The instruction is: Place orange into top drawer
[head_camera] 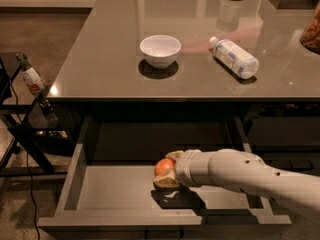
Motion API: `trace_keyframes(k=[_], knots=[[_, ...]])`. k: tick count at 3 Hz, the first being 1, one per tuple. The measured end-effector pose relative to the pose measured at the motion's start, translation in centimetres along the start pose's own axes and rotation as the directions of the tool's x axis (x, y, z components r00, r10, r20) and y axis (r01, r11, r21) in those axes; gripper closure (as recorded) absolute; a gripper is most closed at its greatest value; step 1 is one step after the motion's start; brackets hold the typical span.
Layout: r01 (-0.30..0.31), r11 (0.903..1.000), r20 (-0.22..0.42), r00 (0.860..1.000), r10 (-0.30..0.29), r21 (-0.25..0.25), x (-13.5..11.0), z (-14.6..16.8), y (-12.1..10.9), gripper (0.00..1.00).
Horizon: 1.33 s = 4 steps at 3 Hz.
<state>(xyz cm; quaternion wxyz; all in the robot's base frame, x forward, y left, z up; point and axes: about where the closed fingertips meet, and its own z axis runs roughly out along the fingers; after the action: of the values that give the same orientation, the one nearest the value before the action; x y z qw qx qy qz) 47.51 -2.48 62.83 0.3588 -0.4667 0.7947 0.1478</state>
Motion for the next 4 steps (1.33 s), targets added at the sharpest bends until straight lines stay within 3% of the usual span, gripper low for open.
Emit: trace_keyframes(k=[1,4], knots=[[-0.013,0.9994,0.024,1.0,0.013,-0.034,0.75,0.75,0.24,1.0],[-0.013,0.9993,0.024,1.0,0.013,-0.034,0.6,0.6,0.23,0.35]])
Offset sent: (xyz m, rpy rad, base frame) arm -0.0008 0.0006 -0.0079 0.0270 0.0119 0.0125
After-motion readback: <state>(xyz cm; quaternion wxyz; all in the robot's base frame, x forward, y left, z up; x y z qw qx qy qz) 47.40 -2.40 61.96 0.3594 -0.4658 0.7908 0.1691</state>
